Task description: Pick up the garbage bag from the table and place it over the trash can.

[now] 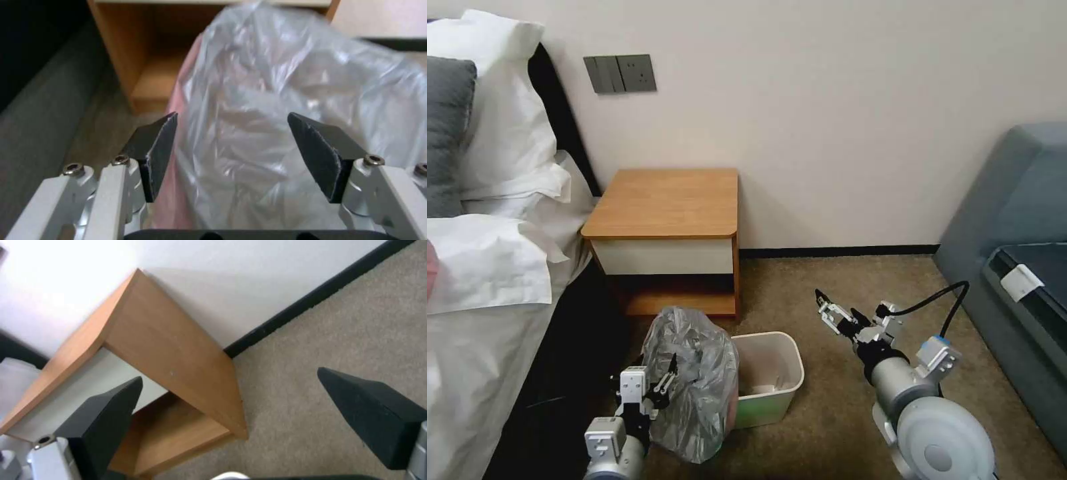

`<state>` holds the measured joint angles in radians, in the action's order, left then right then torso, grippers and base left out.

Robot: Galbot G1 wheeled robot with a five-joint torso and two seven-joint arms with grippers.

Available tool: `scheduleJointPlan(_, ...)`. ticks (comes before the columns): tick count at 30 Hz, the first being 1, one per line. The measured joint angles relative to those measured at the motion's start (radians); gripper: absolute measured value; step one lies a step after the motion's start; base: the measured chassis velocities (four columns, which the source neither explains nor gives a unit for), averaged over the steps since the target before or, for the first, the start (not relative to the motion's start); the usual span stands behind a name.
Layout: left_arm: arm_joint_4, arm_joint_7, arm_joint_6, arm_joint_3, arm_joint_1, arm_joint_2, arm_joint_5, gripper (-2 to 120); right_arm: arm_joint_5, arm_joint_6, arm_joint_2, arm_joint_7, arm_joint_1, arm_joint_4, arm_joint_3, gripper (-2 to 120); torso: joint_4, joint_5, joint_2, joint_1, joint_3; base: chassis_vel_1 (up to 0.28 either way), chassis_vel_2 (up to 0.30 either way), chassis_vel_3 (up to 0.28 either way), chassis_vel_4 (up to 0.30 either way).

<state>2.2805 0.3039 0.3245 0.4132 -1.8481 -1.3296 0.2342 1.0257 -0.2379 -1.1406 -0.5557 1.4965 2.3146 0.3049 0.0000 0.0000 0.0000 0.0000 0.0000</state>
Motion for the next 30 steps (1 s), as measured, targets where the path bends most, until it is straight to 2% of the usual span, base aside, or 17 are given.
scheduleJointPlan(12, -0.045, 0.014, 0.05, -0.031, 0.056, 0.001, 0.036, 67, -0.014, 0.01, -0.008, 0.005, 0.021, -0.003, 0.0, 100, 0.0, 0.0, 0.0, 0.0, 0.0, 0.0, 0.0, 0.0, 0.0)
scheduleJointPlan(30, -0.09, 0.019, 0.063, -0.079, 0.107, -0.007, 0.042, 66, -0.045, 0.026, -0.024, 0.007, 0.059, 0.003, 0.0, 100, 0.0, 0.0, 0.0, 0.0, 0.0, 0.0, 0.0, 0.0, 0.0)
